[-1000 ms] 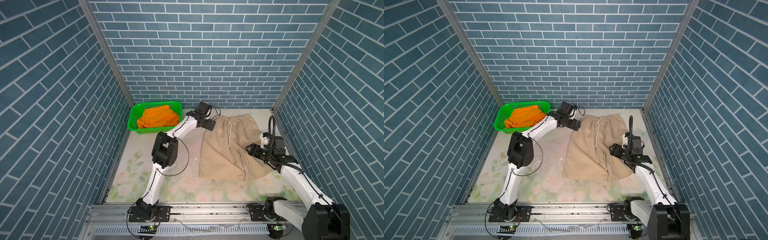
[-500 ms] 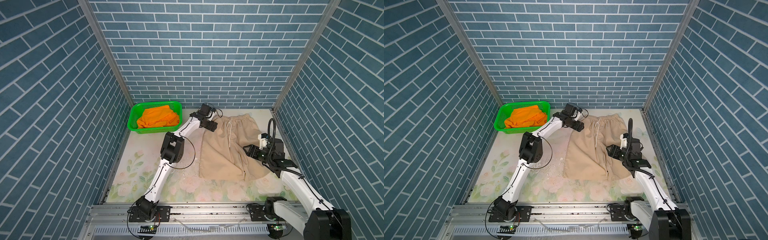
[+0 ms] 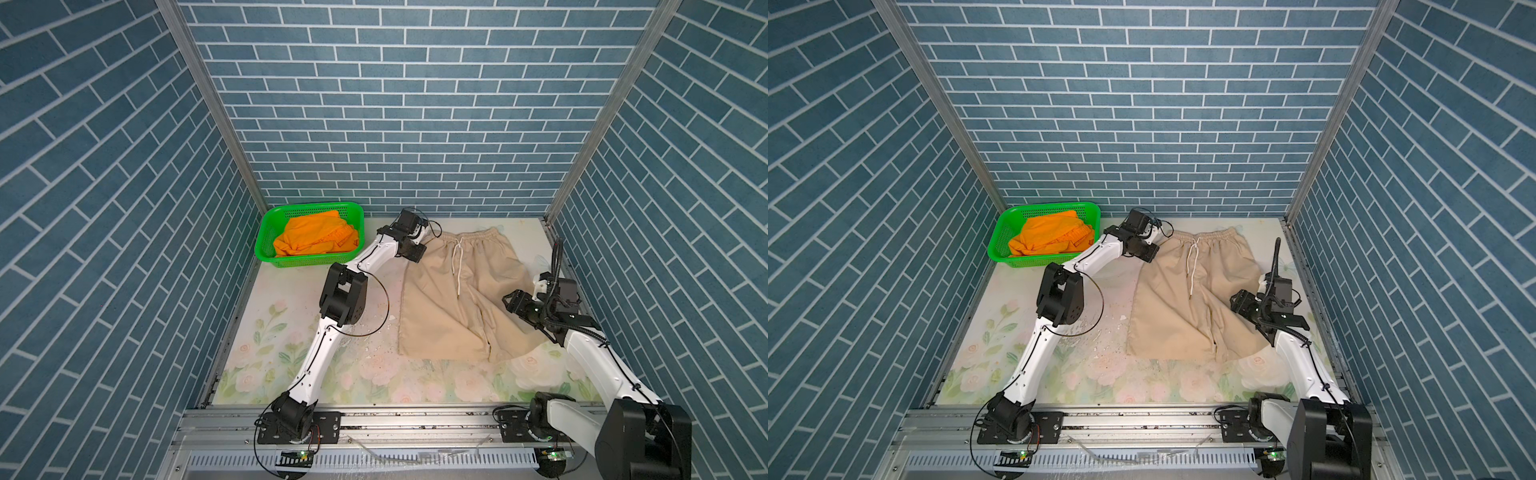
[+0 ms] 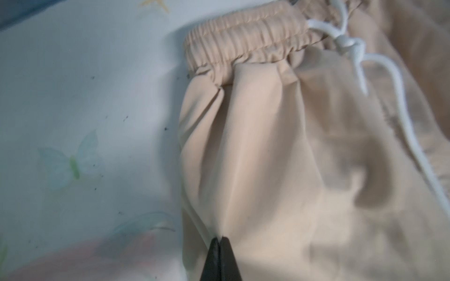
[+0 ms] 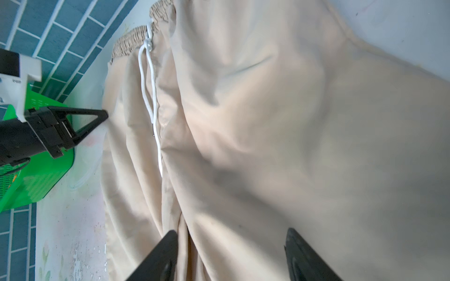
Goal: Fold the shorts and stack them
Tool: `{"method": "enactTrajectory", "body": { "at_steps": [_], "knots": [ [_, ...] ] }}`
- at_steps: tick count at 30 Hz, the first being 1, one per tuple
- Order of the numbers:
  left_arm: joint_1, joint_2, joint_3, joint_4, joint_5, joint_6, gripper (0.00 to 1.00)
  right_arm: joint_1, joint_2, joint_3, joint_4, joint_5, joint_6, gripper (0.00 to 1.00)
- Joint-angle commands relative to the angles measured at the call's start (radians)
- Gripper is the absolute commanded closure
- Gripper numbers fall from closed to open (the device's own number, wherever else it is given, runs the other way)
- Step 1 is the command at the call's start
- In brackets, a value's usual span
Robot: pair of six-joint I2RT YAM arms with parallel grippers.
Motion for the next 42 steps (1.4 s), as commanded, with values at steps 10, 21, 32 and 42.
{"method": "enactTrajectory", "body": {
  "at_steps": [10,21,32,42],
  "knots": [
    [0.034,-0.379,-0.385,-0.056,-0.303,-0.187,1.00,-0.060,0.170,0.075,0.007,0.022,-0.025,0.29],
    [0.053,-0.379,-0.388,0.080,-0.142,-0.084,0.01,-0.235,0.178,0.080,-0.013,0.077,0.021,0.28],
    [0.104,0.026,0.170,-0.063,-0.059,-0.057,0.00,-0.389,0.003,-0.105,0.062,0.059,0.152,0.26],
    [0.105,0.081,0.148,-0.023,0.060,-0.069,0.00,-0.425,0.137,-0.148,0.228,-0.003,0.229,0.26]
  ]
}}
